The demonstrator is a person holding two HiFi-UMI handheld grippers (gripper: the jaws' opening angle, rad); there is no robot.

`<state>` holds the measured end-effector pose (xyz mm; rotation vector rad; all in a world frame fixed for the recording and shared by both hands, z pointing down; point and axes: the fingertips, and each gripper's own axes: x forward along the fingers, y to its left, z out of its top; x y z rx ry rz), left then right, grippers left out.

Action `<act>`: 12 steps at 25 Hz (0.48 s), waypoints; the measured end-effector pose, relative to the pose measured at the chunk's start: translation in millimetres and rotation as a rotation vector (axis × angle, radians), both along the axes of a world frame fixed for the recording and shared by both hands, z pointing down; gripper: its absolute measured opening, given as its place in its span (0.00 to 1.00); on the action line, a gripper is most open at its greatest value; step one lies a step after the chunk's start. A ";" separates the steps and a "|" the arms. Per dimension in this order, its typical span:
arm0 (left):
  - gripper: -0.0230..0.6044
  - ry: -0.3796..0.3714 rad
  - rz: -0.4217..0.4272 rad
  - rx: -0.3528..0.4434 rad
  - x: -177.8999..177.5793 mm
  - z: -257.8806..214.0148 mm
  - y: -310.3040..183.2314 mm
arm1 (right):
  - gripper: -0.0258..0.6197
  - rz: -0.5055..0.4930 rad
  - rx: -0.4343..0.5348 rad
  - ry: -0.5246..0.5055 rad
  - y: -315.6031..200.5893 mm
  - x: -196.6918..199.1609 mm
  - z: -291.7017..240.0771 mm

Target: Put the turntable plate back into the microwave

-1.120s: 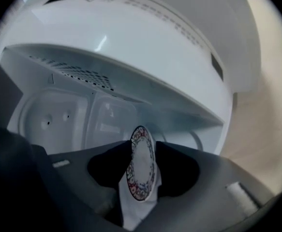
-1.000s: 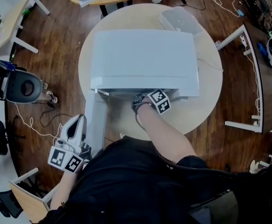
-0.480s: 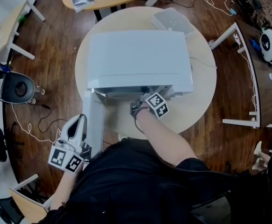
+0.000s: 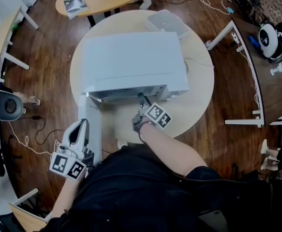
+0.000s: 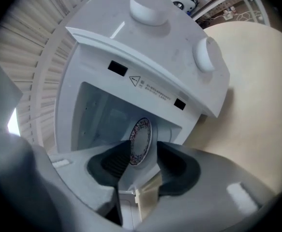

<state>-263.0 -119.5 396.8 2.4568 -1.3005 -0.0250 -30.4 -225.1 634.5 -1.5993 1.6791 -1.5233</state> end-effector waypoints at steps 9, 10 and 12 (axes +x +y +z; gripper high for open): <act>0.04 0.027 0.042 0.002 28.8 3.7 -2.6 | 0.29 -0.125 0.143 0.109 15.8 29.0 -57.8; 0.04 0.030 0.045 0.001 31.9 4.2 -4.1 | 0.28 -0.142 0.168 0.142 17.6 32.1 -66.1; 0.04 0.030 0.052 -0.002 38.4 5.4 -8.0 | 0.23 -0.179 0.221 0.232 21.1 38.8 -81.6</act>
